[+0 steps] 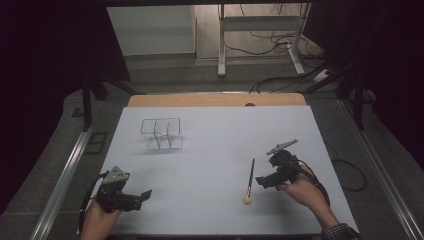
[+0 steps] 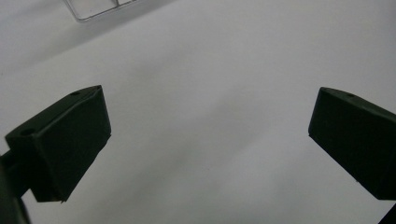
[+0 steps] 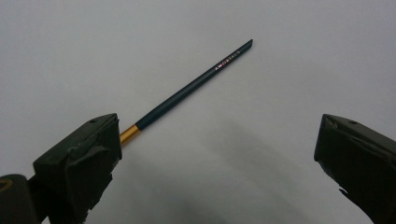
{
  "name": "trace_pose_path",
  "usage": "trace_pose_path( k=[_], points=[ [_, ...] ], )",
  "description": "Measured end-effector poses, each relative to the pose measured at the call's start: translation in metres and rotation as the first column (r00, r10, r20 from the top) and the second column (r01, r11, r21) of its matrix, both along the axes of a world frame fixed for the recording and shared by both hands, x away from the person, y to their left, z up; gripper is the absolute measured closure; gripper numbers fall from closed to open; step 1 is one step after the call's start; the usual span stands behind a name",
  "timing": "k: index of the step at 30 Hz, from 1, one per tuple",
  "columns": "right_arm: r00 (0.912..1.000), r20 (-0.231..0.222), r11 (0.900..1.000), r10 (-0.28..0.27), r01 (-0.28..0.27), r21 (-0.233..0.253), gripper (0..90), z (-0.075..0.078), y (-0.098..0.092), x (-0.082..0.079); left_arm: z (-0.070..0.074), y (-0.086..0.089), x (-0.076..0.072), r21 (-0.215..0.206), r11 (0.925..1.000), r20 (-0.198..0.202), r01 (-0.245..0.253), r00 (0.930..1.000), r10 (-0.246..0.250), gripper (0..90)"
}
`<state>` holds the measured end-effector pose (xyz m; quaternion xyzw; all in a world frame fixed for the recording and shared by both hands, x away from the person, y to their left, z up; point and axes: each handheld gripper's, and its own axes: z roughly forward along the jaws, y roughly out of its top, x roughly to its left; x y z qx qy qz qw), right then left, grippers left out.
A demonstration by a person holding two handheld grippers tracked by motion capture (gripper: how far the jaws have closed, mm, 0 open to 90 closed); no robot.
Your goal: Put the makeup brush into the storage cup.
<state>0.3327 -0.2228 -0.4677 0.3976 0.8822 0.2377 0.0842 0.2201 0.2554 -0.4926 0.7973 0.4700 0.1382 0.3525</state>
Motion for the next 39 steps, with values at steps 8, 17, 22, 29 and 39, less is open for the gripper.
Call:
trace_pose_path(
  k=[8, 17, 22, 29, 39],
  points=[
    [0.9999, -0.007, 1.0, 0.014, -0.014, -0.005, 0.9, -0.001, 0.01, 0.003, 0.0, 0.0, 0.0, 0.003, 1.0, 0.0, 0.001, 1.0, -0.001, 0.0],
    [0.9994, -0.016, 0.999, 0.031, -0.031, -0.017, 1.0, -0.001, 0.023, 0.007, 0.0, 0.0, 0.0, 0.003, 1.0, -0.001, 0.002, 1.0, -0.002, 0.0],
    [0.9992, -0.028, 0.999, 0.028, -0.029, -0.037, 1.5, -0.002, 0.03, 0.009, 0.0, 0.0, 0.0, 0.003, 1.0, -0.002, 0.003, 1.0, -0.003, 0.0],
    [0.9986, -0.045, 0.998, 0.028, -0.031, -0.058, 2.8, -0.004, 0.04, 0.013, -0.001, -0.001, 0.0, 0.005, 1.0, -0.005, 0.005, 1.0, -0.005, 0.0],
    [0.9985, -0.04, 0.996, 0.038, -0.042, -0.079, 3.8, -0.005, 0.057, 0.016, -0.001, -0.001, 0.0, 0.006, 1.0, -0.006, 0.007, 1.0, -0.007, 0.0]
  ],
)
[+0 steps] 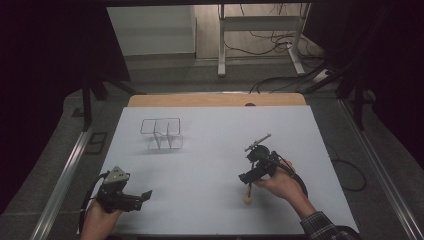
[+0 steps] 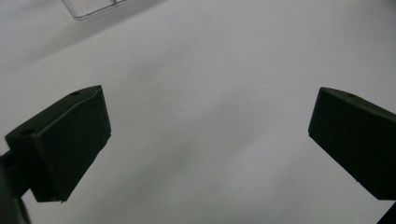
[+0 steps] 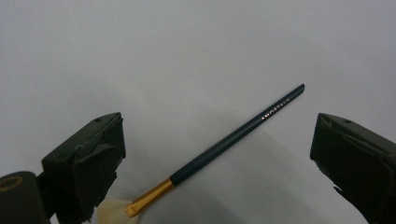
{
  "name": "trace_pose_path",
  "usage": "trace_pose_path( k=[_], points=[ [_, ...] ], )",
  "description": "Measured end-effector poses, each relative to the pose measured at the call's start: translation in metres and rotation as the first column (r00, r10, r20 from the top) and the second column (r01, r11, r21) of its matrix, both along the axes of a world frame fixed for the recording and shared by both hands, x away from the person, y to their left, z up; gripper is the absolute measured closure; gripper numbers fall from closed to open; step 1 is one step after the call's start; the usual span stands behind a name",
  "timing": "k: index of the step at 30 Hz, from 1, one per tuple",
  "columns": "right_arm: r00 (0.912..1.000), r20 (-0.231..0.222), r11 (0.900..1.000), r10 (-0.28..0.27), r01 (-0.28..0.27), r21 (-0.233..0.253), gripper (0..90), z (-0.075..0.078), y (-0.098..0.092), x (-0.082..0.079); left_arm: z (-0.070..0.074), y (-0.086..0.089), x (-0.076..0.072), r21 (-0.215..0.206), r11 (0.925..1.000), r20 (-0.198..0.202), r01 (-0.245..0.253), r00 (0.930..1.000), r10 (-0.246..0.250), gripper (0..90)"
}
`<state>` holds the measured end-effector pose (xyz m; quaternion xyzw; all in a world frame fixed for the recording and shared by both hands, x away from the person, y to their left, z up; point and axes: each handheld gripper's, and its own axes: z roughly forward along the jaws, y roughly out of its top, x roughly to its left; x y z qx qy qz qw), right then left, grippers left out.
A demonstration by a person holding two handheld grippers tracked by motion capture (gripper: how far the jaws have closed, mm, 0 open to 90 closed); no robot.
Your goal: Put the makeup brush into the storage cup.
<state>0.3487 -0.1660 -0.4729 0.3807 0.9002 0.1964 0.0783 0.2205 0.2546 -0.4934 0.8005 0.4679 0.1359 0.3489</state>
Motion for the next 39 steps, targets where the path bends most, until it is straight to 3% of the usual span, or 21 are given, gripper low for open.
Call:
trace_pose_path(
  k=[27, 36, 39],
  points=[
    [0.9993, -0.032, 0.996, -0.018, 0.015, -0.084, 7.3, -0.029, -0.003, 0.002, -0.001, -0.001, 0.0, 0.003, 0.9999, -0.007, 0.01, 0.9999, -0.009, 0.0],
    [0.9986, -0.053, 0.993, 0.003, -0.009, -0.118, 11.2, -0.034, -0.002, 0.002, -0.001, -0.001, 0.0, 0.005, 0.9999, -0.008, 0.012, 0.9999, -0.012, 0.0],
    [0.998, -0.062, 0.992, 0.013, -0.021, -0.125, 17.2, -0.032, -0.002, 0.002, -0.001, -0.002, 0.0, 0.006, 0.9999, -0.007, 0.013, 0.9999, -0.013, 0.0]
  ],
)
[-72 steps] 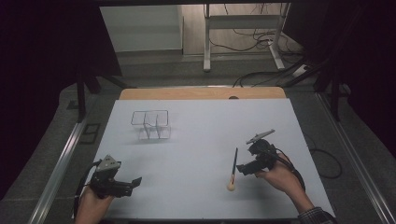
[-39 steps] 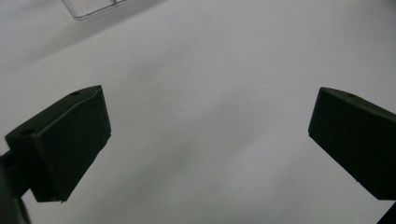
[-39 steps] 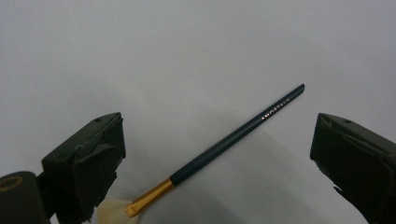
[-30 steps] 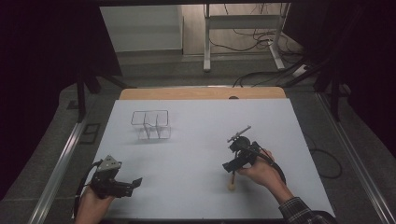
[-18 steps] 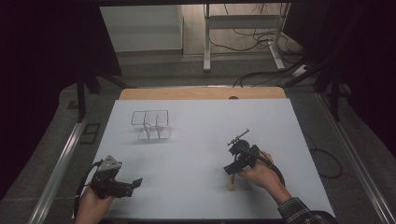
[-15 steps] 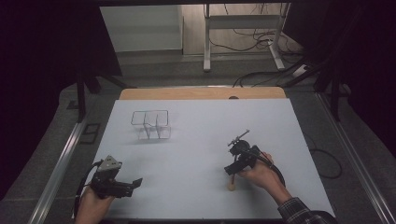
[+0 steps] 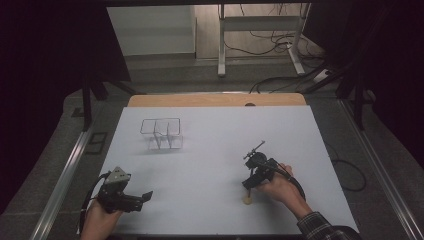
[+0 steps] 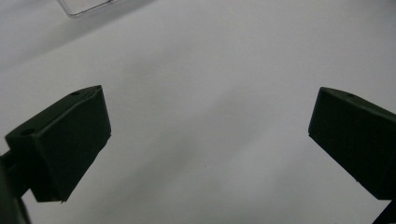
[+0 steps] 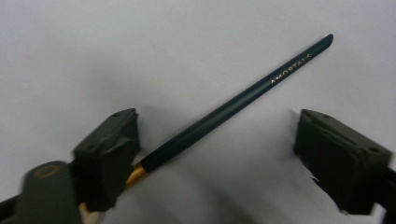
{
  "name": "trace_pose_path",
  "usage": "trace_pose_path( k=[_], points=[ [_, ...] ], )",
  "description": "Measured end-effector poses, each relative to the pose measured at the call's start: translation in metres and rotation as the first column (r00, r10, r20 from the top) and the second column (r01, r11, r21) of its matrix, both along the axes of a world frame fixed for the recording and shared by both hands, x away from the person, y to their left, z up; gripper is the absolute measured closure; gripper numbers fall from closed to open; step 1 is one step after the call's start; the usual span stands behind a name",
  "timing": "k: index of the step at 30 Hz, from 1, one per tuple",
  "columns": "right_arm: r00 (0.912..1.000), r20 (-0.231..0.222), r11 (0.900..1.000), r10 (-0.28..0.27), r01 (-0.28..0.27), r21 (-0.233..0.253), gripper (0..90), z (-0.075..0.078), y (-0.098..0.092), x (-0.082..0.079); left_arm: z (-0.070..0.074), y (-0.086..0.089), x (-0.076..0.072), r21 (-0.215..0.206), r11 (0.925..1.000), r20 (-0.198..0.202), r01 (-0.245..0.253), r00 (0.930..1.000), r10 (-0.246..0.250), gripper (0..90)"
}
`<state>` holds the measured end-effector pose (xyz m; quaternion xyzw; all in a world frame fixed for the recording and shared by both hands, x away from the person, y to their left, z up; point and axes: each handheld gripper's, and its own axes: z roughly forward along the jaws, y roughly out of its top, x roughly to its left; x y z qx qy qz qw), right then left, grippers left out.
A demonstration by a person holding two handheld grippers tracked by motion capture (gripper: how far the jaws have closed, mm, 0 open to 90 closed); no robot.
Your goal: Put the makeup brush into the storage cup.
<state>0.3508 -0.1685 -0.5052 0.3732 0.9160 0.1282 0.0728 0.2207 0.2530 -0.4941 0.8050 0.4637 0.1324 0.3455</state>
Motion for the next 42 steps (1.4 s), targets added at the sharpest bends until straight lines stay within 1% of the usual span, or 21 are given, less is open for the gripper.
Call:
trace_pose_path(
  k=[1, 2, 5, 6, 8, 10, 13, 16, 19, 21, 24, 26, 28, 29, 30, 32, 34, 36, 37, 40, 42],
  points=[
    [1.0, 0.0, 1.0, 0.003, -0.003, -0.005, 23.0, 0.001, 0.0, 0.0, 0.0, 0.0, 0.0, 0.0, 1.0, 0.0, 0.0, 1.0, 0.0, 0.0],
    [0.9998, -0.011, 1.0, 0.016, -0.016, -0.007, 33.7, 0.004, 0.0, 0.0, 0.0, 0.0, 0.0, 0.001, 1.0, 0.0, 0.001, 1.0, -0.001, 0.0],
    [0.9977, -0.022, 0.998, 0.065, -0.065, -0.015, 70.6, 0.01, -0.002, -0.001, 0.0, 0.0, 0.0, -0.005, 1.0, -0.015, 0.002, 0.9999, -0.002, 0.0],
    [0.9965, -0.038, 0.997, 0.074, -0.074, -0.015, 82.4, 0.011, -0.003, -0.001, 0.0, -0.001, 0.0, -0.01, 0.9999, -0.025, 0.004, 0.9997, -0.004, 0.0],
    [0.9955, -0.046, 0.996, 0.083, -0.084, -0.013, 83.4, 0.011, -0.005, -0.001, 0.001, -0.002, 0.0, -0.02, 0.9998, -0.036, 0.006, 0.9993, -0.006, 0.0],
    [0.9931, -0.044, 0.993, 0.109, -0.11, -0.029, 83.4, 0.011, -0.003, -0.001, 0.001, -0.002, 0.001, -0.025, 0.9997, -0.037, 0.009, 0.9992, -0.01, 0.0],
    [0.993, -0.033, 0.993, 0.113, -0.114, -0.03, 83.4, 0.011, -0.003, -0.002, 0.002, -0.002, 0.001, -0.046, 0.9989, -0.036, 0.005, 0.9993, -0.007, 0.0],
    [0.9927, -0.041, 0.993, 0.113, -0.114, -0.016, 83.4, 0.012, -0.004, -0.001, 0.002, -0.002, 0.0, -0.053, 0.9986, -0.028, 0.005, 0.9996, -0.007, 0.9],
    [0.9919, -0.05, 0.993, 0.117, -0.117, 0.003, 83.4, 0.014, -0.005, -0.001, 0.003, -0.004, -0.001, -0.05, 0.9987, -0.014, 0.013, 0.9998, -0.014, 1.4],
    [0.9919, -0.039, 0.993, 0.121, -0.12, 0.015, 83.4, 0.018, -0.005, 0.0, 0.004, -0.005, -0.002, -0.042, 0.999, 0.004, 0.016, 0.9999, -0.016, 1.5],
    [0.991, -0.023, 0.991, 0.132, -0.131, 0.032, 83.5, 0.024, -0.007, 0.0, 0.006, -0.005, -0.003, -0.05, 0.9982, 0.034, 0.034, 0.9989, -0.032, 1.5],
    [0.9911, -0.011, 0.99, 0.132, -0.132, 0.043, 83.5, 0.029, -0.009, -0.001, 0.008, -0.003, -0.003, -0.069, 0.996, 0.058, 0.057, 0.9969, -0.053, 1.2],
    [0.9916, -0.003, 0.99, 0.13, -0.129, 0.053, 83.5, 0.033, -0.01, -0.001, 0.009, -0.003, -0.003, -0.093, 0.9938, 0.067, 0.061, 0.9963, -0.054, 1.2],
    [0.9915, 0.0, 0.99, 0.13, -0.13, 0.058, 83.5, 0.035, -0.011, -0.001, 0.01, -0.002, -0.002, -0.116, 0.9916, 0.063, 0.057, 0.9967, -0.05, 0.8],
    [0.9916, 0.001, 0.99, 0.129, -0.129, 0.062, 83.5, 0.036, -0.011, -0.001, 0.01, -0.002, -0.002, -0.121, 0.9909, 0.06, 0.058, 0.9969, -0.051, 0.4],
    [0.9907, 0.007, 0.989, 0.136, -0.136, 0.065, 83.5, 0.038, -0.012, -0.001, 0.011, -0.003, -0.001, -0.106, 0.9932, 0.066, 0.049, 0.9969, -0.042, 0.6],
    [0.9898, 0.007, 0.988, 0.142, -0.142, 0.066, 83.5, 0.039, -0.011, -0.002, 0.011, -0.006, -0.001, -0.078, 0.9949, 0.077, 0.064, 0.9954, -0.058, 0.6],
    [0.989, 0.006, 0.987, 0.148, -0.148, 0.067, 83.5, 0.04, -0.011, -0.003, 0.013, -0.011, -0.002, -0.051, 0.9938, 0.112, 0.098, 0.9894, -0.092, 0.6],
    [0.9879, 0.007, 0.986, 0.155, -0.155, 0.068, 83.5, 0.041, -0.01, -0.003, 0.015, -0.014, -0.004, -0.05, 0.9917, 0.138, 0.119, 0.9842, -0.111, 0.5],
    [0.9865, 0.01, 0.984, 0.163, -0.164, 0.076, 83.4, 0.043, -0.01, -0.004, 0.022, -0.023, -0.006, -0.08, 0.9843, 0.197, 0.157, 0.9704, -0.139, 0.5],
    [0.9856, 0.011, 0.982, 0.169, -0.169, 0.082, 83.4, 0.046, -0.01, -0.004, 0.024, -0.03, -0.006, -0.089, 0.9786, 0.214, 0.185, 0.9631, -0.163, 0.5]
  ],
)
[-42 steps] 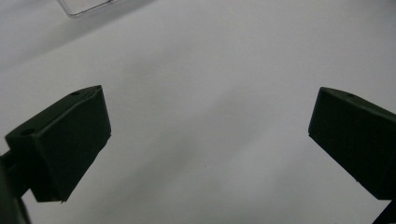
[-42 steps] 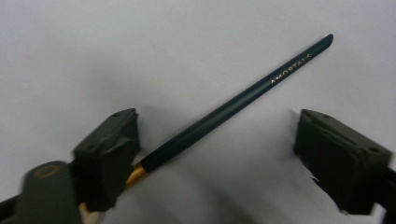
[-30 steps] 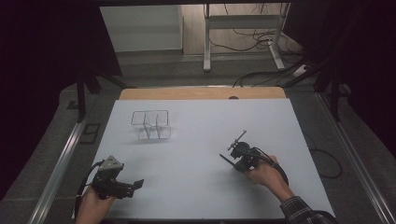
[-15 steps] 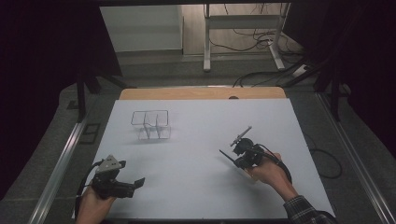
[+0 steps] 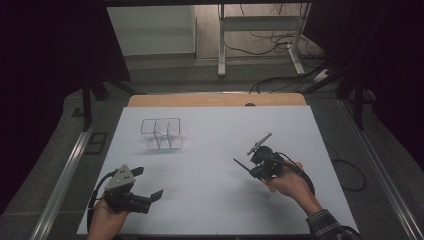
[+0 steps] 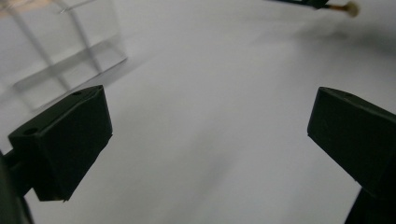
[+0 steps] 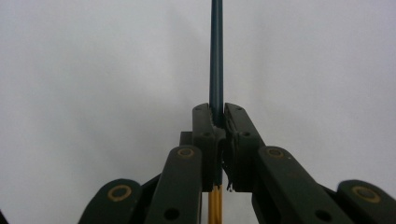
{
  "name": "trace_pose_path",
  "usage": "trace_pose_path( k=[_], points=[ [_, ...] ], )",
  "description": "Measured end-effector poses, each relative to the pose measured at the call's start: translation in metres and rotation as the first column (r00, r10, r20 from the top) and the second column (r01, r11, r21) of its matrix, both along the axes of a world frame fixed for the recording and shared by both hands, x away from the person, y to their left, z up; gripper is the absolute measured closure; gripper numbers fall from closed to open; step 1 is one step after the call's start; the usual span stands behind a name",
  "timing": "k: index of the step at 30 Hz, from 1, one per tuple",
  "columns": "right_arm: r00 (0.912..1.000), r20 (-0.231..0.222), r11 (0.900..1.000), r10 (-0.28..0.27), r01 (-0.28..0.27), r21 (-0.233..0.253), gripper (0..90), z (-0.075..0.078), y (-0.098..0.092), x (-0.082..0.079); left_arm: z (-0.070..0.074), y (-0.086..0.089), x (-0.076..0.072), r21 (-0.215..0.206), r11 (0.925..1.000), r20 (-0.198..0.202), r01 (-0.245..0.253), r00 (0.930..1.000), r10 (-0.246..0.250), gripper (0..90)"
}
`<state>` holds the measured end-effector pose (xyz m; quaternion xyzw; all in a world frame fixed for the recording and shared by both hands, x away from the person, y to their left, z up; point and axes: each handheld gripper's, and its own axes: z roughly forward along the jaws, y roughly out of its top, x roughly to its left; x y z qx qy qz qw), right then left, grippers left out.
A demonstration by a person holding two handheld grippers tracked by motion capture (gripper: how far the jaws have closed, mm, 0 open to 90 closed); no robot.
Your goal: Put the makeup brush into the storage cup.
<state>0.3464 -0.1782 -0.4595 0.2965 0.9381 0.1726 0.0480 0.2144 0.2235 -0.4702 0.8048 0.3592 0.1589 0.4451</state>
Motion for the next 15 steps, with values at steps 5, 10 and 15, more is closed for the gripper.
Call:
trace_pose_path(
  k=[5, 10, 15],
  points=[
    [1.0, -0.003, 1.0, 0.007, -0.007, 0.014, 83.4, 0.005, -0.001, -0.001, 0.0, -0.012, 0.003, 0.011, 0.9995, -0.026, 0.029, 0.9992, -0.029, 0.0],
    [0.9996, -0.014, 0.999, 0.024, -0.024, 0.03, 83.4, 0.007, 0.001, -0.001, 0.001, -0.016, 0.008, 0.001, 0.9992, -0.069, 0.039, 0.9969, -0.039, 0.4],
    [0.9992, -0.011, 0.998, 0.039, -0.038, 0.046, 83.4, 0.011, 0.004, -0.002, 0.002, -0.03, 0.014, 0.034, 0.998, -0.097, 0.052, 0.9941, -0.049, 0.7]
  ],
)
